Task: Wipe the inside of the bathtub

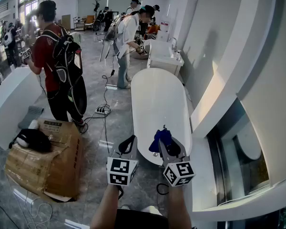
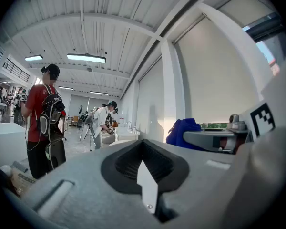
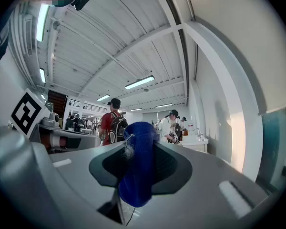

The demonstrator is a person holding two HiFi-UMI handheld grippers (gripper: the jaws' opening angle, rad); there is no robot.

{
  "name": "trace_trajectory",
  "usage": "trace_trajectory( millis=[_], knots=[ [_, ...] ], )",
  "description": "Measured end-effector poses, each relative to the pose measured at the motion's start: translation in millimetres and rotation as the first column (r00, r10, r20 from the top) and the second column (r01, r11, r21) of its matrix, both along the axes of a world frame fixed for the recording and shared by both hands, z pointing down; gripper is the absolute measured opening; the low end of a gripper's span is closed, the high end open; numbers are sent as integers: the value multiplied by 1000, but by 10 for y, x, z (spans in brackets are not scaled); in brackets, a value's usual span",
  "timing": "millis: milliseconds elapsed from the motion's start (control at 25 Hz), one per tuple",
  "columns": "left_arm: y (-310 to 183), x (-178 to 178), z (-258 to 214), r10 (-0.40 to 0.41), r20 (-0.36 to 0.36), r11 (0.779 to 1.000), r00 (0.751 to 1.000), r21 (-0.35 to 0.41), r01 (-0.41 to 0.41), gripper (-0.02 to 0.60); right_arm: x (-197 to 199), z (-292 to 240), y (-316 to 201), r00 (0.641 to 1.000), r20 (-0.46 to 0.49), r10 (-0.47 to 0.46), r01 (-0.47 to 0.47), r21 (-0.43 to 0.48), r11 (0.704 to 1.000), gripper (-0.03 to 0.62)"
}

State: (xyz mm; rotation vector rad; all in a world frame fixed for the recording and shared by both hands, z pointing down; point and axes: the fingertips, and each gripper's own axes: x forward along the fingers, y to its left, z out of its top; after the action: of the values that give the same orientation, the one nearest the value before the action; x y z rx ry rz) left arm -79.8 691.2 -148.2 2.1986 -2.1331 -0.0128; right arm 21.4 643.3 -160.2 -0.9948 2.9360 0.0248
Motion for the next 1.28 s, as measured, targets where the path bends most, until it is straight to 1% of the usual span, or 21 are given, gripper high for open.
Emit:
trace_trajectory(
  millis=[200,480,600,680,840,960,1040,1160,1280],
  knots=[
    [36,-27,67,-9,-9,1000,1000,-6,9,3,4,70,-5,1000,-4,8,-8,-16,1000,120],
    [26,-15,178,2,2,999,1000,-39,-2,3,-20,156,-41,1000,-10,25,-26,-40,999,120],
    [-11,-28,183,-9,-9,999,1000,-36,8,3,76,169,-74,999,-3,42,-42,-41,998,121],
    [-45,-56,215,-17,-18,999,1000,-43,16,3,197,191,-139,997,1,72,-71,-48,996,121],
    [-256,-68,297,-18,-36,998,999,-66,16,3,512,266,-411,988,1,152,-152,-81,985,123],
    [-413,-53,472,-9,-93,996,996,-90,0,3,701,410,-524,985,7,171,-169,-116,979,123],
    [-508,-136,654,-37,-127,992,991,-123,21,3,789,583,-638,984,11,180,-176,-158,972,123],
    [-710,-289,842,-81,-104,983,991,-175,61,3,842,821,-959,982,-11,189,-187,-213,959,123],
    [-1092,-390,908,-118,-91,972,989,-215,96,3,835,854,-1436,985,-8,174,-171,-235,957,123]
  ],
)
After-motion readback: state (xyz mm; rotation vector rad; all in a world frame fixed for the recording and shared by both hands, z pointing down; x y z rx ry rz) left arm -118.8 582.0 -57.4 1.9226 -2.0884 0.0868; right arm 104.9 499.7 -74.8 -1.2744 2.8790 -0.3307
